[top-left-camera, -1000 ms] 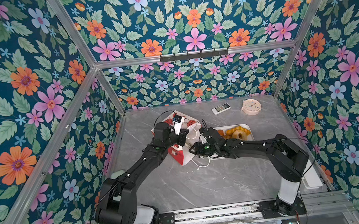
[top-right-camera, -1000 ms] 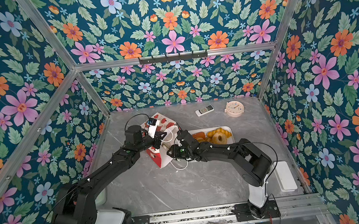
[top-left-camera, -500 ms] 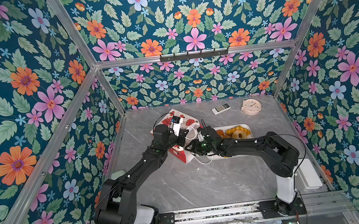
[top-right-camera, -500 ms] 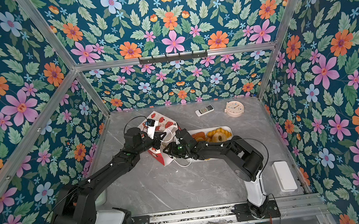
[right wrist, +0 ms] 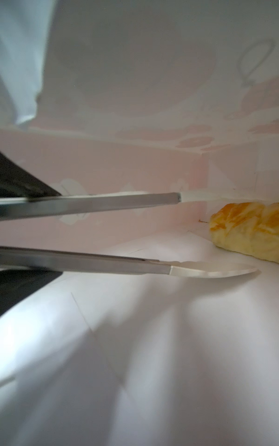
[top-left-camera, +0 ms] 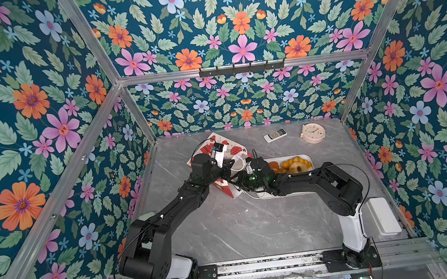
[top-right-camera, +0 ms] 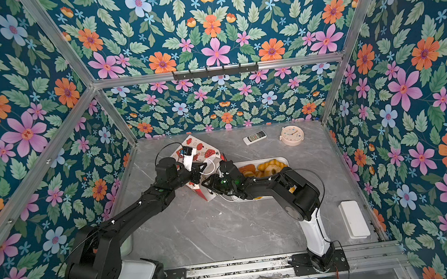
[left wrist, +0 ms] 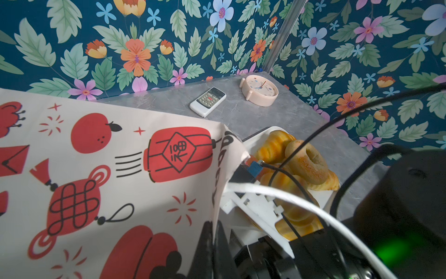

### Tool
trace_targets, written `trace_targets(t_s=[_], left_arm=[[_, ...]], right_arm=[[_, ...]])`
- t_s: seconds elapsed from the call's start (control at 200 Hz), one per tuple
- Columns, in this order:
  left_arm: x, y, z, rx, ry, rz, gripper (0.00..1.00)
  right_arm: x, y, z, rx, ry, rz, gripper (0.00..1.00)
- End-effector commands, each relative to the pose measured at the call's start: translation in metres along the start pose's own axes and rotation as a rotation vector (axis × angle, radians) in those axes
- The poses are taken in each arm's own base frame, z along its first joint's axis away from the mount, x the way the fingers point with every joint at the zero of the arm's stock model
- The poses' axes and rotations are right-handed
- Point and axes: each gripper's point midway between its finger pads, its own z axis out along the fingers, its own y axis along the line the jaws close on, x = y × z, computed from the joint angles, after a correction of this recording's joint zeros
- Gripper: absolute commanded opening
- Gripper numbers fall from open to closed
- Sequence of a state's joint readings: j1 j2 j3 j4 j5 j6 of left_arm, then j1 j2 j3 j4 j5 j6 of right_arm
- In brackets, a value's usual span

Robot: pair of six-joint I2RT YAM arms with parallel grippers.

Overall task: Take the fake bread out of the paper bag
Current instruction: 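Open the right tongs around the twisted bread inside the bag, then close the right tongs on the twisted bread and lift it out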

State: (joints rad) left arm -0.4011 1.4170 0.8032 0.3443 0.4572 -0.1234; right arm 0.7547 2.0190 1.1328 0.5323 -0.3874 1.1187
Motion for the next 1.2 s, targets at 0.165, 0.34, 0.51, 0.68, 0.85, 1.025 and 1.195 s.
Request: trace_targets(t_s=[0.165, 0.34, 0.51, 0.68, 0.85, 1.025, 1.195], left_arm=[[-0.01, -0.004, 0.0, 0.018, -0.034, 0.012, 0.0], [-0.011, -0.004, 0.002, 0.024, -0.033, 0.009, 0.0], [-0.009, -0.005, 0.004, 0.027, -0.025, 0.005, 0.0], [-0.008, -0.004, 0.004, 0.027, -0.022, 0.006, 0.0], [-0.007, -0.002, 0.004, 0.012, -0.017, 0.004, 0.0], [-0.006, 0.001, 0.003, -0.004, -0.008, 0.0, 0.0], [-0.006, 0.004, 0.001, -0.023, -0.003, -0.004, 0.0]], right_arm=[[-0.015, 0.02, 0.005, -0.063, -0.02, -0.026, 0.42], [-0.017, 0.023, 0.014, -0.075, 0.002, -0.023, 0.42], [-0.013, 0.025, 0.023, -0.073, 0.055, -0.022, 0.39], [-0.008, 0.019, 0.03, -0.056, 0.093, -0.016, 0.31], [-0.006, 0.017, 0.028, -0.049, 0.102, -0.026, 0.17], [-0.003, 0.014, 0.018, -0.025, 0.101, -0.056, 0.06], [0.004, 0.01, 0.001, 0.011, 0.104, -0.096, 0.0]])
